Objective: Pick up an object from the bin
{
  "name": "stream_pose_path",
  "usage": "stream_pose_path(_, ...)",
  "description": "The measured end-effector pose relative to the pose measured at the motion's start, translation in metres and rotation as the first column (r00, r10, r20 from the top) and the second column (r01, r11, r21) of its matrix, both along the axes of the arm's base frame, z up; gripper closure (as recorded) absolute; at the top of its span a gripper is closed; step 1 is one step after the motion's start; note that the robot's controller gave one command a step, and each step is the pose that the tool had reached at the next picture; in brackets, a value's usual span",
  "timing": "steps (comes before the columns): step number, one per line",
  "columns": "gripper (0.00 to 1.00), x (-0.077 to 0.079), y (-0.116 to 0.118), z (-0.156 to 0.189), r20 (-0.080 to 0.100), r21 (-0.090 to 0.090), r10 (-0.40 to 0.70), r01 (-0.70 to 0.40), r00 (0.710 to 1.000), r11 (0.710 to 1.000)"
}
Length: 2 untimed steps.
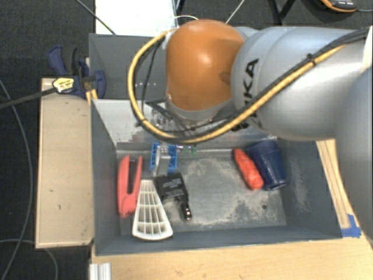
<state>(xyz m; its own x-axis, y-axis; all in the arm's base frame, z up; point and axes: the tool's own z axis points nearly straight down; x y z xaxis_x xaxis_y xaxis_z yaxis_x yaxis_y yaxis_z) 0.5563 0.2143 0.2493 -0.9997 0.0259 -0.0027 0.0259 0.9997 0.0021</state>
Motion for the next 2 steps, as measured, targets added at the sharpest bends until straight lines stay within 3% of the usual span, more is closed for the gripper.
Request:
stream_pose_path(1, 1.00, 0.0000, 0.0000, 0.0000, 0.000, 0.000, 0.000, 0.000, 1.000, 1.000)
stream_pose_path(2, 1.00, 0.0000, 0.0000, 0.0000, 0.000, 0.000, 0.000, 0.000, 1.000, 1.000)
